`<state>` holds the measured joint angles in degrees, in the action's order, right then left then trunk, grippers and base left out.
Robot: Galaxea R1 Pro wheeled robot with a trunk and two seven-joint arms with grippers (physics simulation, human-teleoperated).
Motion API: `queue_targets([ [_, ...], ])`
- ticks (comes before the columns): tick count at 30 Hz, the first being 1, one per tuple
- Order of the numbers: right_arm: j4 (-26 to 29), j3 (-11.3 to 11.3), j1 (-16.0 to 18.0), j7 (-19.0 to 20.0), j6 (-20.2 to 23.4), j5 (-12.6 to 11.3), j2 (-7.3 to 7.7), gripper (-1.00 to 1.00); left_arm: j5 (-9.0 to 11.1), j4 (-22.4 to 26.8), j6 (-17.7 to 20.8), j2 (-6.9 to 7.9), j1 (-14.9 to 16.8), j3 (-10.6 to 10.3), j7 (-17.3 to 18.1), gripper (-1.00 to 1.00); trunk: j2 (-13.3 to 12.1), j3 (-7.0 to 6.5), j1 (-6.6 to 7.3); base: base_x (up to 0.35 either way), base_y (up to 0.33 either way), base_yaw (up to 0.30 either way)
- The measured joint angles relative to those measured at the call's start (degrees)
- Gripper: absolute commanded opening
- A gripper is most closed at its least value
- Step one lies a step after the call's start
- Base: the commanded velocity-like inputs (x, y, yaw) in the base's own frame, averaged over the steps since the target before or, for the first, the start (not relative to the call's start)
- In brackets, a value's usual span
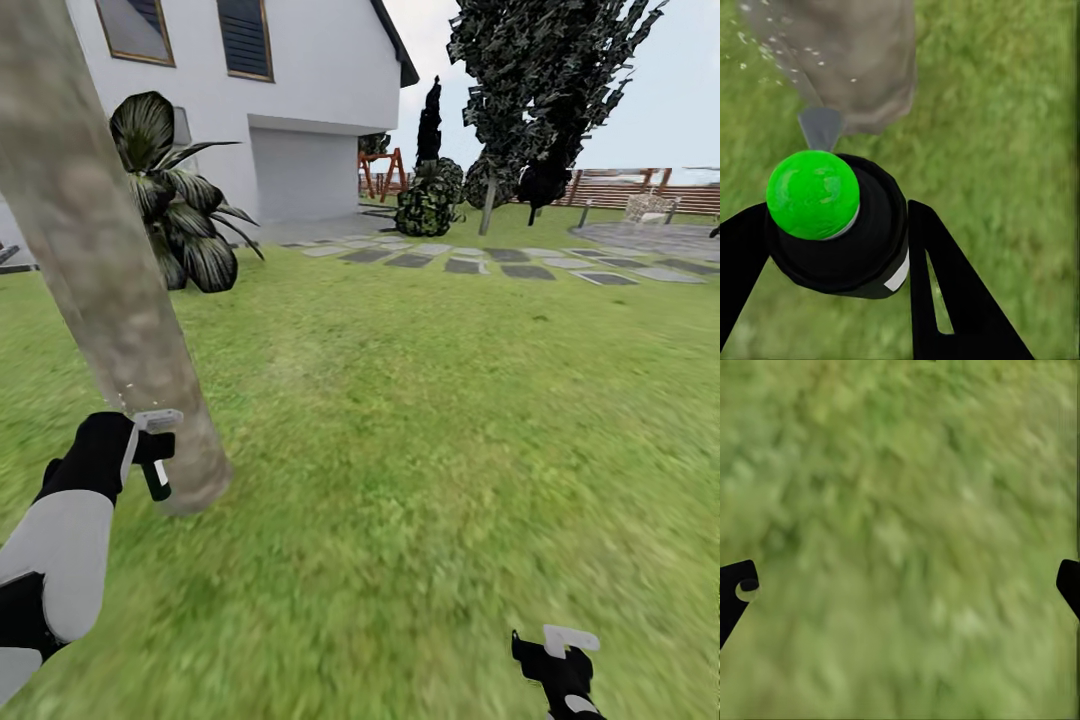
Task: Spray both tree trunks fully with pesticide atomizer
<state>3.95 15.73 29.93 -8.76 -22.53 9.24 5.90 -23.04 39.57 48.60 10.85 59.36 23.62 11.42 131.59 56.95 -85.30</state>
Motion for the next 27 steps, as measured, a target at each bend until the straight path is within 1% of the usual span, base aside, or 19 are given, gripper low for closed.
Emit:
queue_targets([
  [5, 0.0, 0.0, 0.02, 0.0, 0.0, 0.0, -0.08, 1.0, -0.04, 0.07, -0.01, 0.14, 0.0, 0.12, 0.0, -1.0, 0.0, 0.0, -0.02, 0.019, -0.271, 0.02],
  [9, -0.01, -0.01, 0.03, -0.01, 0.0, 0.0, -0.09, 1.0, -0.13, 0.04, 0.06, 0.28, -0.03, 0.2, -0.27, -1.0, 0.0, 0.0, -0.02, 0.001, -0.275, 0.225],
  [10, -0.01, -0.01, 0.02, -0.01, 0.0, 0.0, -0.1, 1.0, -0.55, -0.16, -0.02, 0.61, -0.05, 0.33, -2.42, -1.0, 0.0, 0.0, -0.02, 0.0, -0.275, 0.272],
  [11, -0.01, -0.02, 0.01, -0.01, 0.0, 0.0, -0.1, 1.0, -0.01, -0.21, -0.01, 0.7, -0.06, 0.37, -3.66, -1.0, 0.0, 0.0, -0.02, 0.0, -0.275, 0.274],
  [13, -0.01, -0.02, 0.04, -0.01, 0.0, 0.0, -0.09, 1.0, 0.31, -0.26, 0.05, 0.75, -0.07, 0.38, -4.73, -1.0, 0.0, 0.0, -0.02, 0.008, -0.275, 0.275],
  [15, -0.01, -0.01, 0.03, -0.01, 0.0, 0.0, -0.09, 1.0, 0.55, -0.34, 0.08, 0.72, -0.04, 0.54, -5.03, -1.0, 0.0, 0.0, -0.01, 0.104, -0.274, 0.275],
  [16, -0.01, -0.02, 0.02, -0.01, 0.0, 0.0, -0.1, 1.0, 0.84, -0.35, 0.06, 0.66, -0.03, 1.39, -5.03, -1.0, 0.0, 0.0, 0.0, 0.14, -0.264, 0.209],
  [17, -0.01, -0.01, 0.03, -0.01, 0.0, 0.0, -0.09, 1.0, 1.4, -0.35, 0.01, 0.59, -0.02, 3.12, -5.05, -1.0, 0.0, 0.0, 0.0, 0.162, -0.249, 0.134],
  [19, 0.0, 0.0, 0.0, 0.0, 0.0, 0.0, -0.09, 1.0, 2.14, -0.4, -0.17, 0.45, -0.01, 5.89, -5.15, -1.0, 0.0, 0.0, 0.0, 0.213, -0.208, 0.045],
  [20, 0.0, 0.0, 0.01, 0.0, 0.0, 0.0, -0.09, 1.0, 2.32, -0.44, -0.28, 0.37, -0.01, 6.92, -5.25, -1.0, 0.0, 0.0, 0.01, 0.233, -0.19, 0.011],
  [22, 0.0, 0.0, 0.0, 0.0, 0.0, 0.0, -0.09, 1.0, 2.44, -0.45, -0.34, 0.3, 0.0, 7.3, -5.32, -1.0, 0.0, 0.0, 0.01, 0.238, -0.186, 0.003],
  [27, 0.0, 0.0, 0.0, 0.0, 0.0, 0.0, -0.03, 1.0, 2.36, -0.46, -0.32, 0.18, -0.01, 7.22, -5.47, -1.0, 0.0, 0.0, -0.01, 0.14, -0.231, 0.0],
])
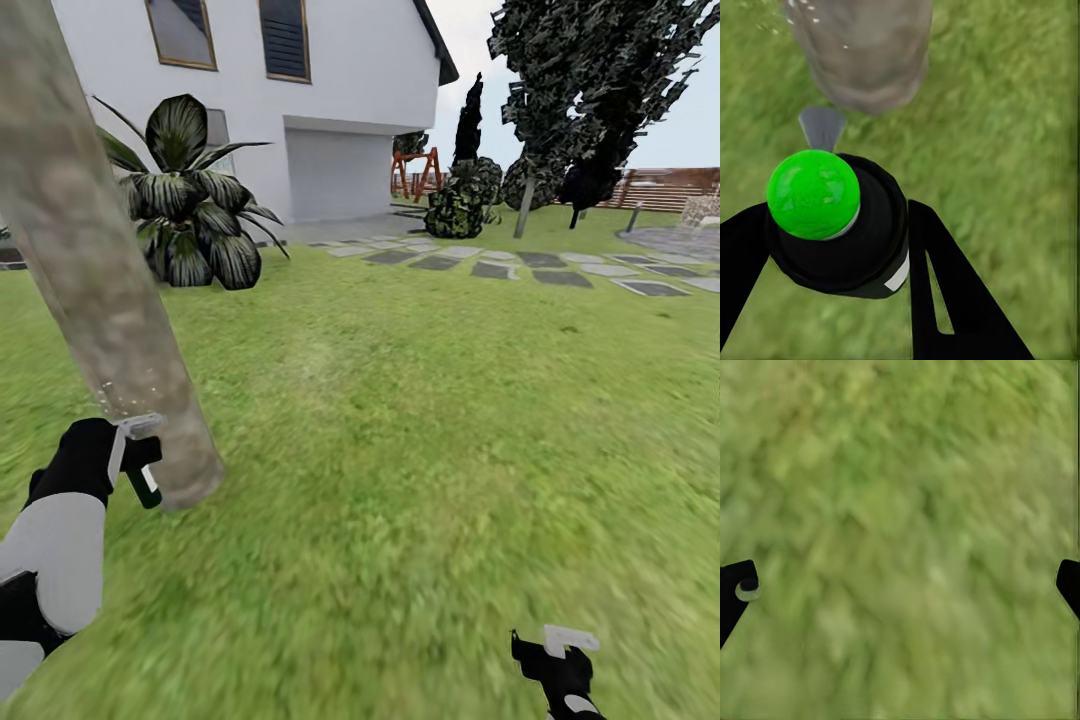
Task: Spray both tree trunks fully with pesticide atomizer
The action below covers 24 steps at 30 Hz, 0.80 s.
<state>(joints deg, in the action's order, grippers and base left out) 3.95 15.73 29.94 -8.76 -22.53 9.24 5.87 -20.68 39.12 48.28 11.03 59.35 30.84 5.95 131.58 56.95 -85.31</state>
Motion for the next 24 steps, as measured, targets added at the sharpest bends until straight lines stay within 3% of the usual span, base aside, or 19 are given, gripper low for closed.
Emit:
queue_targets([
  [8, 0.0, 0.0, 0.01, 0.0, 0.0, 0.0, -0.06, 1.0, -0.15, 0.0, -0.01, 0.34, 0.0, 0.24, -0.06, -1.0, 0.0, 0.0, -0.01, 0.004, -0.272, 0.021],
  [13, -0.02, 0.0, 0.01, -0.01, 0.0, 0.0, -0.07, 1.0, -0.47, -0.27, -0.1, 0.46, -0.2, 0.36, -2.26, -1.0, 0.0, 0.0, -0.01, 0.009, -0.274, 0.24],
  [19, -0.02, -0.02, 0.01, -0.01, 0.0, 0.0, -0.07, 1.0, -0.07, -0.32, -0.4, 0.49, -3.27, 0.44, -2.98, -1.0, 0.0, 0.0, 0.0, 0.111, -0.266, 0.261],
  [24, 0.0, 0.0, 0.0, 0.01, 0.0, 0.0, -0.06, 1.0, 0.19, -0.3, -0.5, -0.06, -3.59, 0.52, -3.07, -1.0, 0.0, 0.0, 0.02, 0.233, -0.189, 0.049],
])
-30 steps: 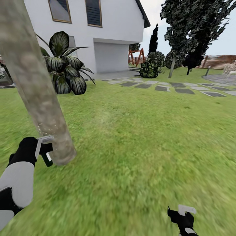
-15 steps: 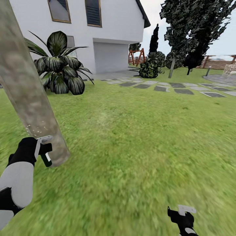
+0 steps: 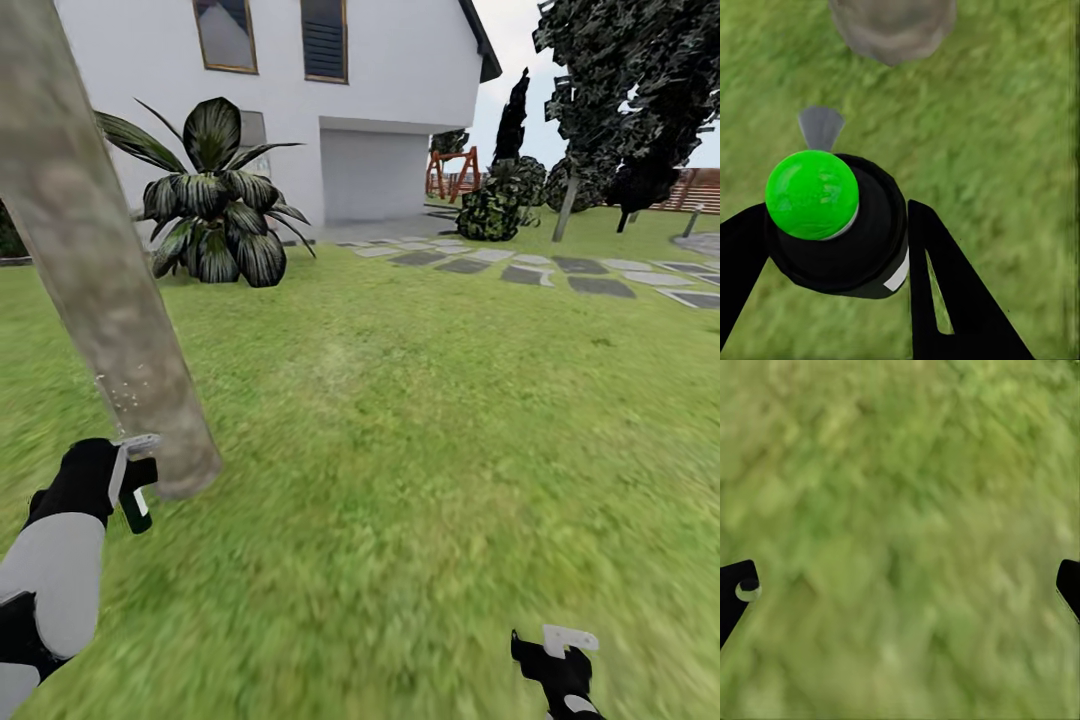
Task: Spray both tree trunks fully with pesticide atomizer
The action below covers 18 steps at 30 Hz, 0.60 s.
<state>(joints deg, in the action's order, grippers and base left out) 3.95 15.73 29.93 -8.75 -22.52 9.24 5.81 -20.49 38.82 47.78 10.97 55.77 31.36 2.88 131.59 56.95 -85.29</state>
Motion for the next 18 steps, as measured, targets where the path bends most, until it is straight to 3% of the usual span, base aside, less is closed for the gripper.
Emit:
queue_targets([
  [4, 0.0, 0.0, 0.0, 0.0, 0.0, 0.0, 0.0, 1.0, -0.31, -0.03, -0.01, 0.22, -0.01, 0.07, 0.0, -1.0, 0.0, 0.0, 0.0, 0.258, -0.171, 0.003],
  [8, 0.0, 0.0, 0.01, 0.0, 0.0, 0.0, 0.02, 1.0, -0.65, -0.04, -0.51, 1.17, -1.02, 2.71, -0.01, -1.0, 0.0, 0.0, 0.0, 0.27, -0.158, 0.0],
  [10, 0.0, 0.0, -0.01, 0.01, 0.01, 0.0, 0.02, 1.0, -0.56, -0.11, -3.84, 1.7, -3.14, 3.33, -0.02, -1.0, 0.0, 0.01, 0.0, 0.306, -0.084, 0.0],
  [12, 0.0, 0.01, -0.01, 0.01, 0.01, 0.0, 0.01, 1.0, -0.34, -0.18, -4.85, 1.7, -3.79, 3.44, -0.05, -1.0, 0.0, 0.0, 0.01, 0.321, -0.033, 0.027],
  [18, -0.01, 0.01, 0.01, 0.01, 0.01, 0.0, -0.01, 1.0, -0.39, -2.28, -5.59, 1.08, -4.23, 3.36, -0.93, -1.0, 0.0, 0.0, -0.03, 0.064, -0.003, 0.241],
])
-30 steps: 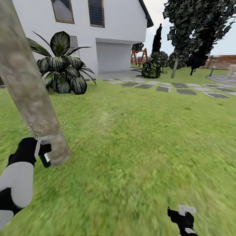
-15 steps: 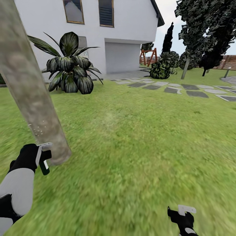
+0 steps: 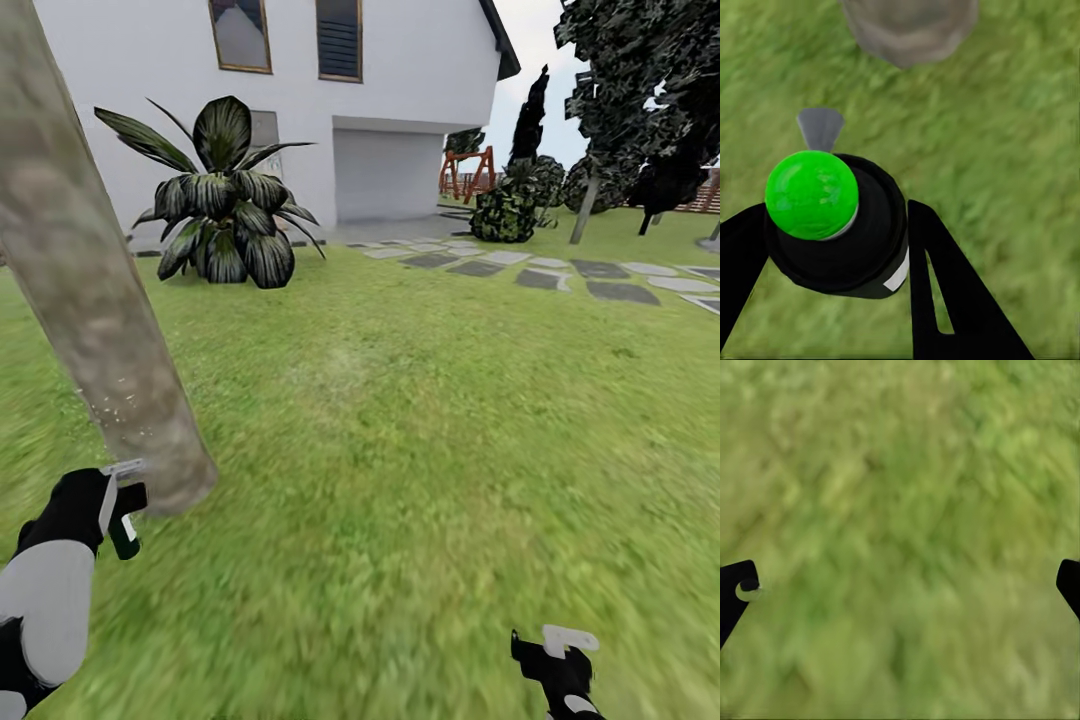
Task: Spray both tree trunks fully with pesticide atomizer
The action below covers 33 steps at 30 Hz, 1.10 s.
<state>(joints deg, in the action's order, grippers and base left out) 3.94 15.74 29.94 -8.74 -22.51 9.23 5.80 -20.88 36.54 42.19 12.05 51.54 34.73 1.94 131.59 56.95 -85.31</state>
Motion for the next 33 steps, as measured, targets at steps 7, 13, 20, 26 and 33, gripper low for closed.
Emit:
queue_targets([
  [7, 0.01, -0.01, 0.0, -0.01, -0.01, 0.0, 0.07, 1.0, -0.27, -1.64, -0.37, -0.04, -1.29, 0.08, -3.4, -1.0, 0.0, 0.0, 0.01, 0.06, -0.048, 0.085],
  [13, 0.01, -0.01, 0.0, -0.02, -0.01, 0.0, 0.09, 1.0, -0.43, -1.87, -0.5, -0.03, -1.49, -0.2, -3.53, -1.0, 0.0, 0.0, 0.02, 0.209, -0.188, 0.0],
  [20, 0.01, -0.01, 0.0, -0.02, -0.02, 0.01, 0.01, 1.0, -0.52, -1.83, -0.59, 0.25, -1.58, -0.36, -3.53, -1.0, 0.0, 0.0, 0.02, 0.19, -0.212, 0.0],
  [26, 0.01, -0.01, -0.01, -0.02, -0.02, 0.01, 0.01, 1.0, -0.54, -1.84, -0.6, 0.02, -1.58, -0.47, -3.53, -1.0, 0.0, 0.0, 0.0, 0.014, -0.271, 0.0],
  [33, 0.0, -0.03, -0.01, -0.02, -0.02, 0.0, 0.01, 1.0, -0.53, -1.46, -0.58, 0.03, -1.59, -0.44, -3.53, -1.0, 0.0, 0.0, 0.01, 0.089, -0.274, 0.033],
])
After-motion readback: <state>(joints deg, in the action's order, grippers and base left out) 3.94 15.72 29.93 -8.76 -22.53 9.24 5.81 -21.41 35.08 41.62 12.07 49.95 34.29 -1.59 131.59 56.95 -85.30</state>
